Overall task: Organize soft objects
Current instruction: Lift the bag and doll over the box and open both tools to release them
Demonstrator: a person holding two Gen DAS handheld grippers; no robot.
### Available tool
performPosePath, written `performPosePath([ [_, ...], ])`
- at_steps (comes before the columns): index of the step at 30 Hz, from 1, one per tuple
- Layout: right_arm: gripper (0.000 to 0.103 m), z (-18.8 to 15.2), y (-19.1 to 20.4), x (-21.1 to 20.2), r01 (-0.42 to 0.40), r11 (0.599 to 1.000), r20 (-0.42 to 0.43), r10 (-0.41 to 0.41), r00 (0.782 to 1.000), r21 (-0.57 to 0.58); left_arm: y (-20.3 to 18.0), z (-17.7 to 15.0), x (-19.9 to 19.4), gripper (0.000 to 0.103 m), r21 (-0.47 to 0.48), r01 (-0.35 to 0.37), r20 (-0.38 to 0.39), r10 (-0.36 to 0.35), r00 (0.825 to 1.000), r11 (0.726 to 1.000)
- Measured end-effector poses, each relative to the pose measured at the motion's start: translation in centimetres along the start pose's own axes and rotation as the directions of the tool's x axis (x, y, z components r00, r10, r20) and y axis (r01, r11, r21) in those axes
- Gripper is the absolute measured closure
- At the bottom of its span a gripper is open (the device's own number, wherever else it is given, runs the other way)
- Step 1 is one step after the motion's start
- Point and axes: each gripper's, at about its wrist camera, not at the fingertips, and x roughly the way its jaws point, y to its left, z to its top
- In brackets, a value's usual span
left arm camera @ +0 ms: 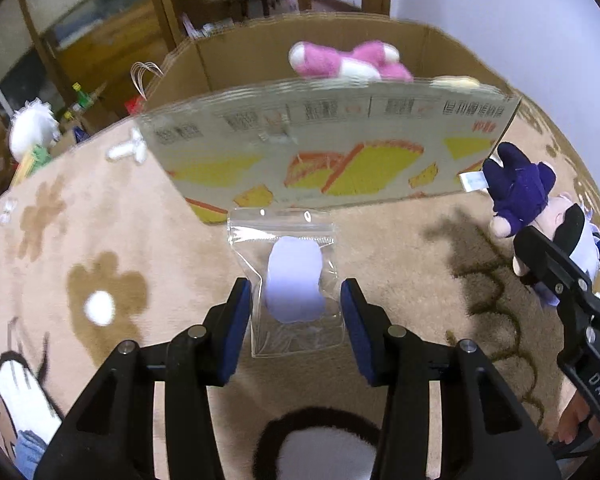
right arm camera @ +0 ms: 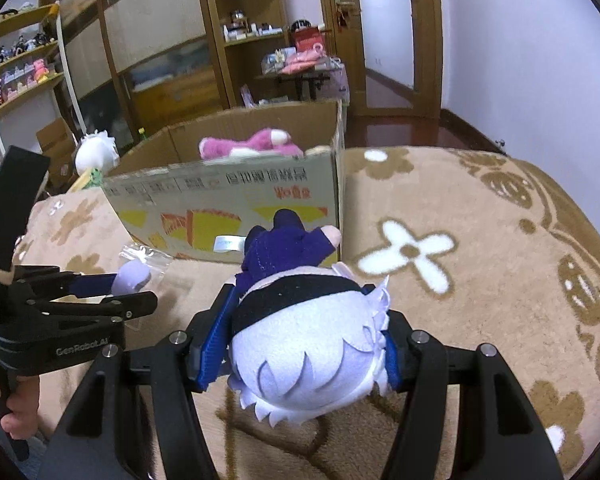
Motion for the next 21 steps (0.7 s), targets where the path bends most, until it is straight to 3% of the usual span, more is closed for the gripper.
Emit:
performPosePath([
  [5, 0.038, 1.2, 0.4, -2.0, -0.015, 1.000, 0.076, 0.015, 0.997, -0.006, -0.5, 0.0, -3.7, 0.059, -0.025, -0.055, 0.121, 0.057, 0.991, 0.998],
  [9, 0.038, 2.4, 0.6, -3.6, -0.022, 1.000, 0.146, 0.023, 0.989, -0.011, 0.7, 0.9, -7.1, 0.059, -0.054, -0.096, 0.217, 0.106, 0.970, 0.994],
  [21, 0.038, 6.5, 2.6, -5.0, 0.025, 0.997, 0.283, -0.004, 0.959, -0.070, 4.2, 4.0, -9.9, 0.058, -0.132, -0.191, 0.428, 0.230, 0.874, 0.973],
])
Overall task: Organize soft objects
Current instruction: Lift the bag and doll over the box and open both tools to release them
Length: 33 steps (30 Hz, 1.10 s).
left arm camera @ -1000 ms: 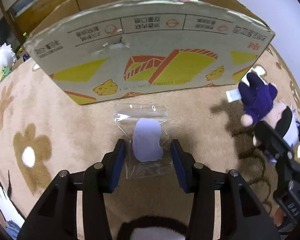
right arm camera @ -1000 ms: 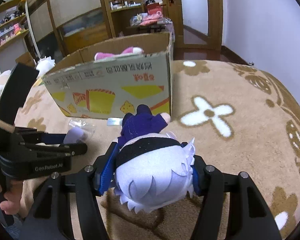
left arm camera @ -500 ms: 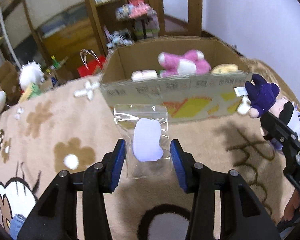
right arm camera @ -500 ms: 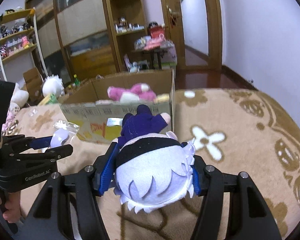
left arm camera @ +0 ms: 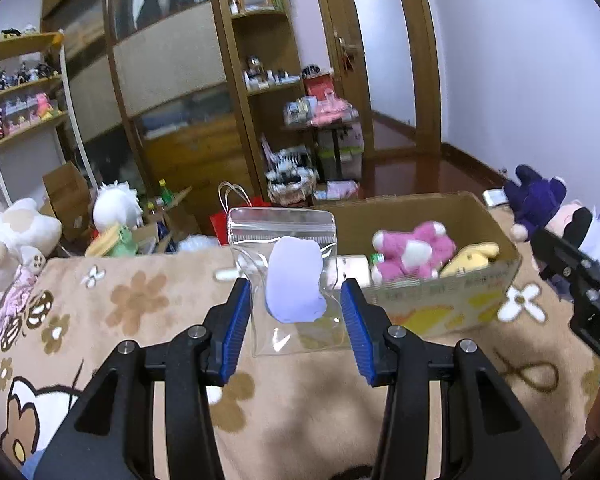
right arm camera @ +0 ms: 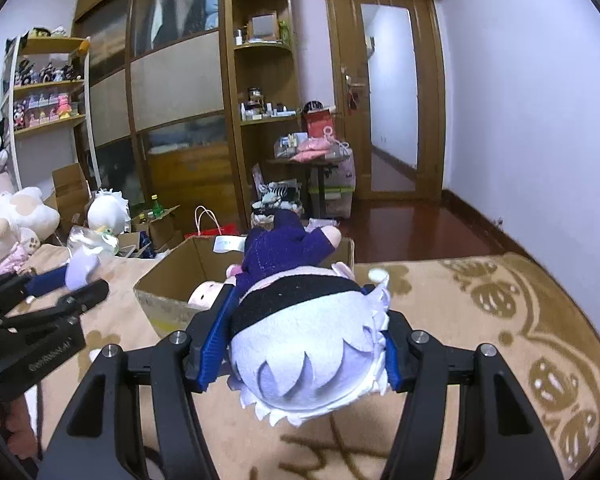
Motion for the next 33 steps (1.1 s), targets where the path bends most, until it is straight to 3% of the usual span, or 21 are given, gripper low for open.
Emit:
performPosePath([
  [5, 0.038, 0.9, 0.6, 1.0, 0.023, 1.000, 0.006, -0.023, 1.000, -0.009, 0.4, 1.5, 0.2, 0.058, -0.017, -0.044, 0.078, 0.045, 0.996, 0.999],
  [13, 0.038, 2.2, 0.4, 3.4, 0.041, 0.999, 0.028, -0.042, 0.999, 0.023, 1.1, 3.9, 3.2, 0.058, -0.037, -0.041, 0.104, 0.045, 0.994, 0.998],
  [17, 0.038, 2.7, 0.1, 5.0, 0.041, 0.999, 0.024, -0.042, 0.999, 0.035, 1.5, 4.4, 4.9, 0.058, -0.044, -0.027, 0.090, 0.031, 0.995, 0.999],
  [29, 0.036, 1.8, 0.3, 9.4, -0.007, 1.000, -0.070, 0.009, 0.998, 0.026, 0.3, 3.7, 10.1, 0.055, -0.006, 0.101, -0.021, -0.101, 0.995, 0.995],
  [33, 0.035, 1.1, 0.0, 10.0, -0.015, 0.999, -0.096, 0.018, 0.995, 0.036, -0.6, 3.2, 11.0, 0.053, 0.033, 0.088, -0.049, -0.087, 0.995, 0.996],
])
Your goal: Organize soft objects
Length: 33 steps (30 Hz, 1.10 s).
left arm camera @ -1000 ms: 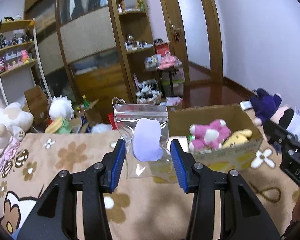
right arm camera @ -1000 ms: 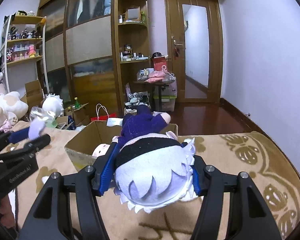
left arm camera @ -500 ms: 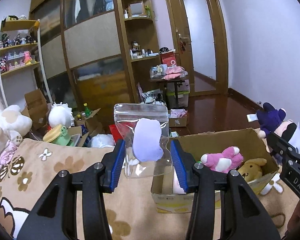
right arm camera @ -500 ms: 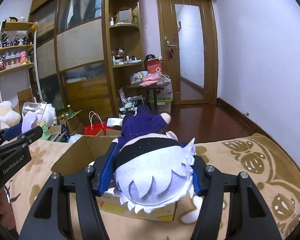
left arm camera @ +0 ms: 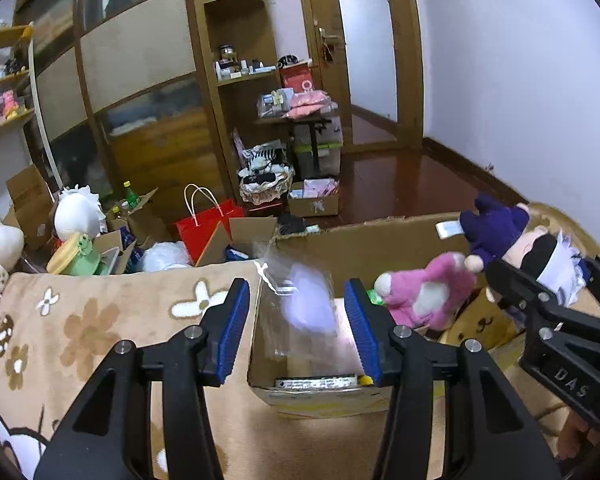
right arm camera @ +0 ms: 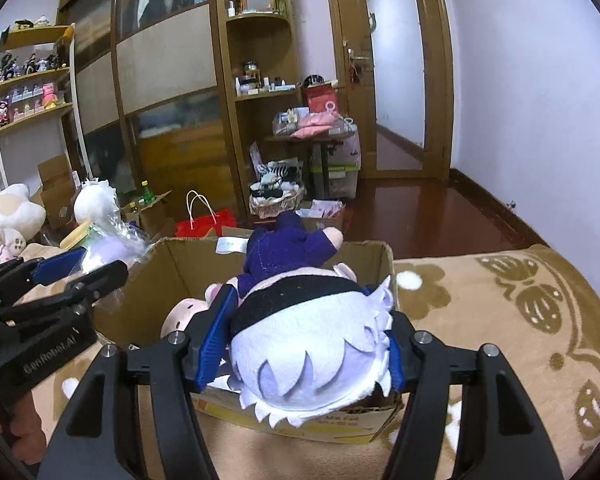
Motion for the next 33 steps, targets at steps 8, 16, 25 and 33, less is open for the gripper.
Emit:
performPosePath([
  [8, 0.030, 0.2, -0.7, 0.1, -0.014, 0.999, -0.021, 0.015, 1.000, 0.030, 0.2, -0.5, 0.8, 0.034, -0.009, -0.011, -0.044, 0.011, 0.999, 1.000],
  [16, 0.003, 0.6, -0.8, -1.7, -0.012, 0.999, -0.004, 0.013, 1.000, 0.042, 1.1, -0.9, -0.6, 0.016, -0.029, -0.030, -0.045, 0.029, 0.999, 0.999],
  [25, 0.000, 0.8, -1.0, -5.2, -0.006, 0.998, 0.013, 0.005, 1.000, 0.066, 2.3, -1.6, -5.1, 0.006, -0.032, -0.075, -0.012, 0.075, 0.997, 0.997],
  [33, 0.000, 1.1, -1.4, -9.6, 0.003, 0.999, 0.060, -0.006, 0.998, 0.051, 3.5, -2.1, -10.5, 0.004, -0.063, -0.075, 0.014, 0.076, 0.997, 0.995],
])
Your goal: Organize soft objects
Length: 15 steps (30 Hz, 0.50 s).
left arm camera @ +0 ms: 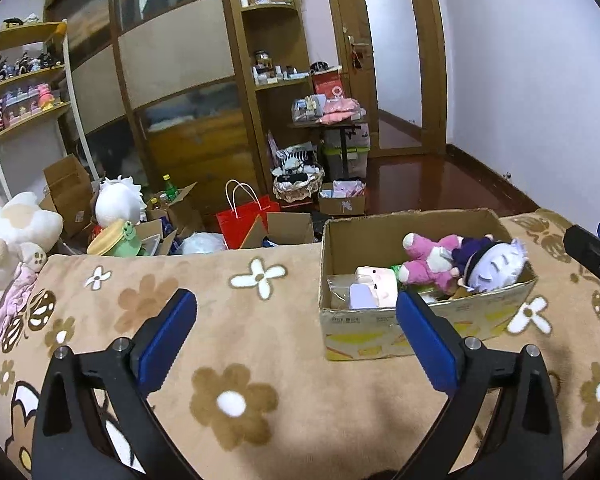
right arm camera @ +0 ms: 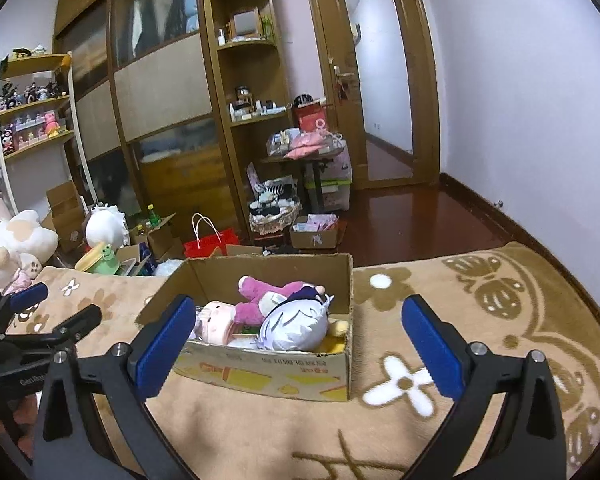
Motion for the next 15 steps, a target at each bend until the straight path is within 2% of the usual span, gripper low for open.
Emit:
performPosePath([
  [7, 0.000, 0.1, 0.0, -4.5, -0.031, 0.999, 0.041, 0.032, 0.999, -0.025, 0.9, -1.3, -4.5, 0.004, 0.001, -0.019, 0.037, 0.019, 0.999, 1.000],
  [15, 0.000, -0.4, 0.0, -8.4, -0.015, 0.999, 0.089, 0.019, 0.996, -0.038, 1.7, -2.1, -8.7, 0.004, -0.022, -0.009, 0.090, 0.010, 0.996, 1.000],
])
